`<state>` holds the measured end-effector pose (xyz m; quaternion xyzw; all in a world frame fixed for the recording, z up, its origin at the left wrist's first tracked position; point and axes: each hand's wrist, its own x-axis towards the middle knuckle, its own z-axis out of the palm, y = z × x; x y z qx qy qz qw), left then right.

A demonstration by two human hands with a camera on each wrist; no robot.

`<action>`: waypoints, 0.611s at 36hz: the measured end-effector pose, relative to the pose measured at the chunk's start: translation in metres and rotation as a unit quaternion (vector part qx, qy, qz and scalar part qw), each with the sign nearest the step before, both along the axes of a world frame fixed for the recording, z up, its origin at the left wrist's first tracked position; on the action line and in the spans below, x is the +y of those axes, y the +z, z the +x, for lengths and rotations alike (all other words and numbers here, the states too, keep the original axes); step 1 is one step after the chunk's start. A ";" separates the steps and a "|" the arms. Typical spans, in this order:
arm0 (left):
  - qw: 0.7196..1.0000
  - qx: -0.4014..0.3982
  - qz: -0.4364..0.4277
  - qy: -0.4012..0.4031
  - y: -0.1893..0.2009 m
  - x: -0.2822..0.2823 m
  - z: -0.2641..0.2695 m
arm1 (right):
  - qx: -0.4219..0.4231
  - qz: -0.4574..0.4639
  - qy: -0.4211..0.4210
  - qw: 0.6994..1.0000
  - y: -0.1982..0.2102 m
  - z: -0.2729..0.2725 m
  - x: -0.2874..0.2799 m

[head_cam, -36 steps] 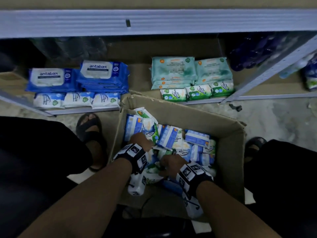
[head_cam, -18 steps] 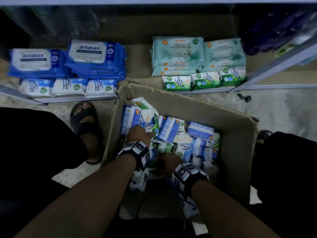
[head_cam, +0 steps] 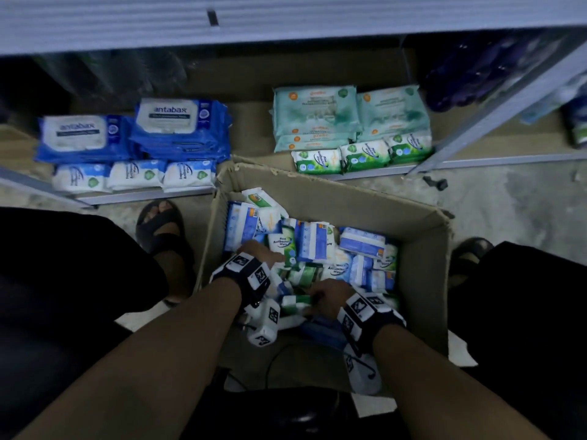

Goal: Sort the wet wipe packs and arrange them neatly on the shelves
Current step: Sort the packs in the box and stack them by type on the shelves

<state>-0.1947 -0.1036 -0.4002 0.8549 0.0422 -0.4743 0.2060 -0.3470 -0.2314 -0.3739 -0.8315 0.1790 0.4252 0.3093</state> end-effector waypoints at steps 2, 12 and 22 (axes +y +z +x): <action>0.999 0.019 -0.015 0.022 0.007 0.003 -0.002 | 0.000 -0.001 -0.002 1.000 0.008 -0.003 -0.002; 0.998 -0.033 -0.043 0.019 0.055 0.008 -0.023 | -0.005 -0.041 -0.085 0.995 0.055 -0.030 -0.024; 0.984 -0.011 -0.158 0.086 0.105 0.003 -0.037 | -0.078 -0.049 -0.354 0.931 0.060 -0.059 -0.041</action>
